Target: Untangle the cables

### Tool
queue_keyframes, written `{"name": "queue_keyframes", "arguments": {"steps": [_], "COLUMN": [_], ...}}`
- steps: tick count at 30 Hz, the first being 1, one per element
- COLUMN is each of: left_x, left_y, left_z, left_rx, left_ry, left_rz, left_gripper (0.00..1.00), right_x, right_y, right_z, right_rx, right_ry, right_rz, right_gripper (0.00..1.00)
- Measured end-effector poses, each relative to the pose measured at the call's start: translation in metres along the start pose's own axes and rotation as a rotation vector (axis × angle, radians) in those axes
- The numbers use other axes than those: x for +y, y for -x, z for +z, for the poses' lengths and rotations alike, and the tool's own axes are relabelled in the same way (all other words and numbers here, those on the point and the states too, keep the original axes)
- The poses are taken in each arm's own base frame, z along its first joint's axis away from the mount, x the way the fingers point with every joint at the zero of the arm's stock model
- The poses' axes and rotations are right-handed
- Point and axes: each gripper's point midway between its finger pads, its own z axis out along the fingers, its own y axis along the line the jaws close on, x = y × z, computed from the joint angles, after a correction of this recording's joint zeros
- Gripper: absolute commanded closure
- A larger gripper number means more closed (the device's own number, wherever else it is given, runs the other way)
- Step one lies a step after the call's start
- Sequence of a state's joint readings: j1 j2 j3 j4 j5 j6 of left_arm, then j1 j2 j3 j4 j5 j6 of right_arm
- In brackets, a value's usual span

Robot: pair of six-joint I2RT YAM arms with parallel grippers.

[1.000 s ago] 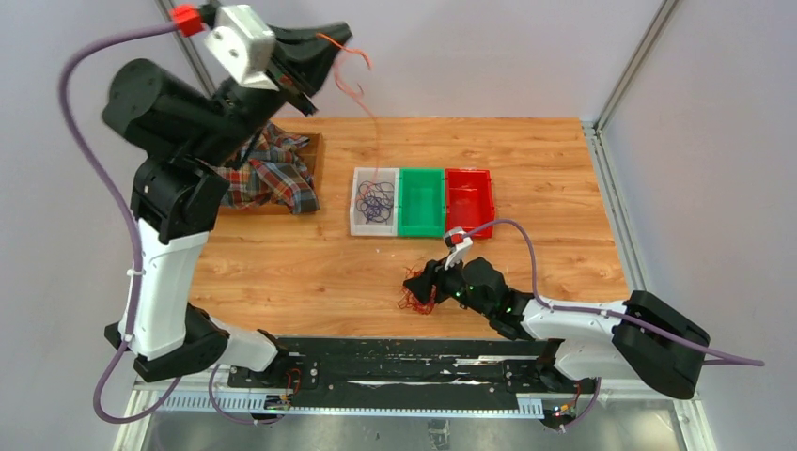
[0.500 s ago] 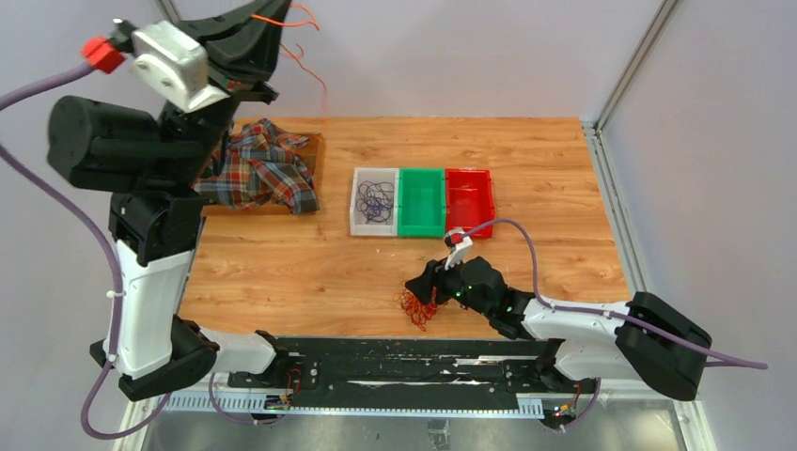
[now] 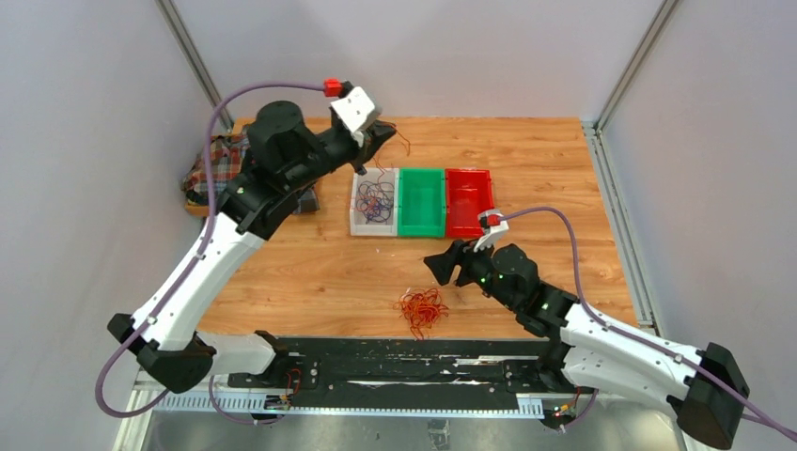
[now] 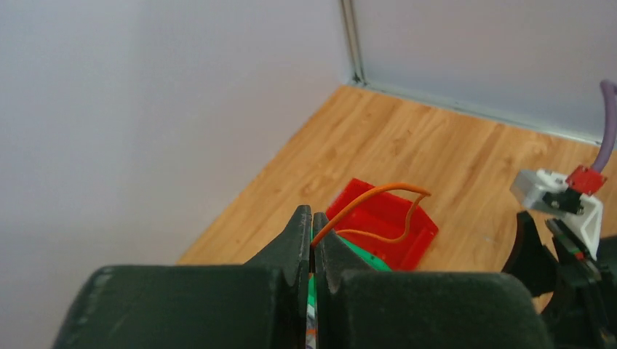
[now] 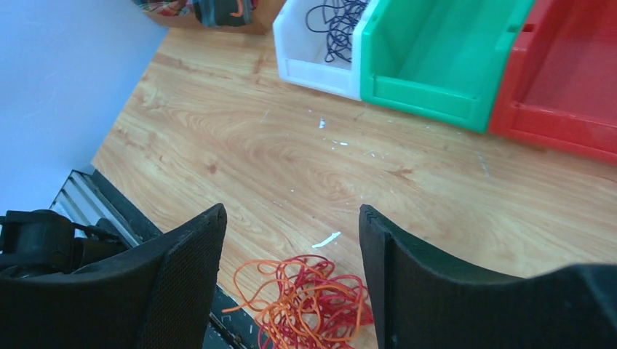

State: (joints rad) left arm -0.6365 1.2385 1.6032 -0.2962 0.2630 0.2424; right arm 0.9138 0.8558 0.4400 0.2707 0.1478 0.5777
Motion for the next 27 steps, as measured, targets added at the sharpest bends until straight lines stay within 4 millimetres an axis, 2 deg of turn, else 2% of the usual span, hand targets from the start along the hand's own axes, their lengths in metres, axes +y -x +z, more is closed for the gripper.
{"name": "queue_keyframes", "arguments": {"steps": [2,4,10,12,23,27], "left_x": [-0.008,-0.014,-0.022,-0.022,-0.025,-0.027], "left_y": [-0.024,-0.039,-0.067,-0.077,-0.144,-0.166], "left_z": [0.009,0.018,0.050,0.063,0.119,0.133], "left_rx": [0.055,0.086,0.143,0.159,0.263,0.292], "left_ry": [-0.036,-0.064,-0.122,-0.134,-0.163,-0.170], "left_rz": [-0.027,-0.047,-0.095,-0.106,-0.131,-0.136], "left_gripper": [1.00,1.00,1.00,1.00,1.00,1.00], "right_x": [-0.003,-0.009,-0.034,-0.040,-0.052,-0.061], "right_y": [0.006,0.005,-0.030,-0.037,-0.018,-0.027], "right_z": [-0.006,-0.011,-0.026,-0.034,-0.062,-0.067], "right_rx": [-0.001,0.017,0.173,0.207,0.122,0.114], "right_ry": [-0.028,-0.060,-0.168,-0.195,-0.250,-0.275], "right_rz": [0.001,0.002,-0.004,-0.006,0.020,0.049], "right_gripper": [0.32,0.32,0.32,0.33,0.35,0.37]}}
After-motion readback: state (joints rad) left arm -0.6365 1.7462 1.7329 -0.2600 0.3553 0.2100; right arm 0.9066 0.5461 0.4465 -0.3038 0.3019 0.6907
